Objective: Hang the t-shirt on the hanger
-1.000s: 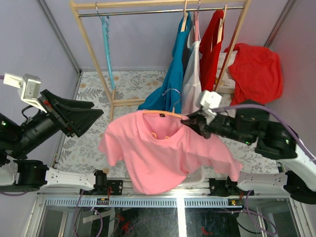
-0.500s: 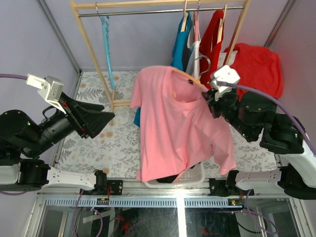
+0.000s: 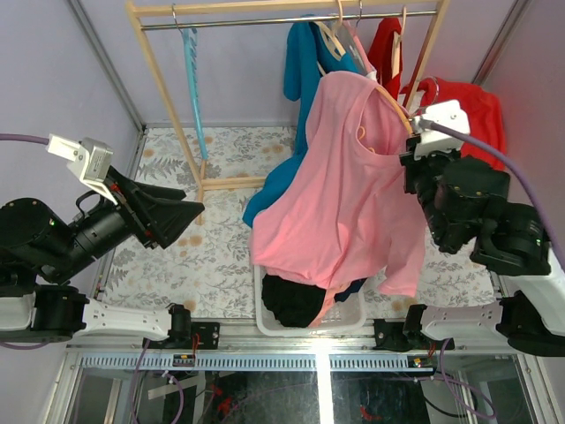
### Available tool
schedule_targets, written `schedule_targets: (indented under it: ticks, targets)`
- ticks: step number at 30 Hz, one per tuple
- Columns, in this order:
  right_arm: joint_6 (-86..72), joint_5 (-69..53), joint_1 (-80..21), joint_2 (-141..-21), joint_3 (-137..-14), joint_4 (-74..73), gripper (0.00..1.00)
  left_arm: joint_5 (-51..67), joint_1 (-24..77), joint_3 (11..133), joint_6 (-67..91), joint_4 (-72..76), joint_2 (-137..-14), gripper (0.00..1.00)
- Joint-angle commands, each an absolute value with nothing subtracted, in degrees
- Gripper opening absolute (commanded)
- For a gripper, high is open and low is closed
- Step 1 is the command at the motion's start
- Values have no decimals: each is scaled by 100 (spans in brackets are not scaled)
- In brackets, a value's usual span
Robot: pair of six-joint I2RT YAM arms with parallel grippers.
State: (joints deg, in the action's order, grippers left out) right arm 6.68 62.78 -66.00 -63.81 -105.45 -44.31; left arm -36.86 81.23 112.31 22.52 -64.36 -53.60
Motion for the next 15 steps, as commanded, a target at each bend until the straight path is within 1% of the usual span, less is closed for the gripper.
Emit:
schedule_targets:
  ticks: [1,4,5,8,15]
  targets:
    - [140,5096,-6603,-6031,-11026,-3886,0,-3708,8093,11175,2354,-6434,-5314,54]
    - [-80,4179,-6603,-6186,-11401,-3802,0,-3675,8100,11204,2361,-6463,-5315,54]
    - [-154,4062,-6601,-6327,-11632,-3878,0,-3675,8094,11239,2380,-6487,-5325,53]
    - [-234,3919,-6604,-6891,-12294,-4026,0,-3650,8095,11301,2404,-6545,-5331,53]
    - [121,4220,-6606,-8021,-12923,-3532,0,-3645,8100,11247,2481,-6602,-5261,53]
